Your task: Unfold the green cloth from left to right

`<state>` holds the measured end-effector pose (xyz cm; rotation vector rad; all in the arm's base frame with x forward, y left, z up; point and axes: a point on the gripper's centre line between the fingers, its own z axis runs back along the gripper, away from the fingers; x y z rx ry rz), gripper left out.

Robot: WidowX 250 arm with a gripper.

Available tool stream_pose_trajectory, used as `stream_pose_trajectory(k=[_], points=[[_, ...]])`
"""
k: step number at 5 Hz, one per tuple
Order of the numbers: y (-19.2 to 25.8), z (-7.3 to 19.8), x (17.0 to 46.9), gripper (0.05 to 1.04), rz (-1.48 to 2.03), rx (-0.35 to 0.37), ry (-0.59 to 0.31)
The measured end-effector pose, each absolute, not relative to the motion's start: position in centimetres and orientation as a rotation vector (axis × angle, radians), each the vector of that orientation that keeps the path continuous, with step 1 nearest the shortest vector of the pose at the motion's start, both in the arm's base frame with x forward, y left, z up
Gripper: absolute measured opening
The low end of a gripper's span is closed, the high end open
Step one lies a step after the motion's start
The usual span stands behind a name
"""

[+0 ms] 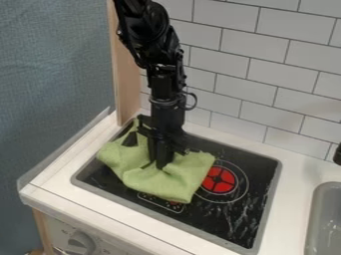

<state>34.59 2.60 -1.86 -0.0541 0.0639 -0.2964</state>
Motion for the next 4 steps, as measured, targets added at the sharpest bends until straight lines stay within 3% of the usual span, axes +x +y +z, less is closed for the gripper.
stream_pose_trajectory(k=[4], points=[[-0.1,2.7,34.3,0.052,-0.297,-0.13,0.04]])
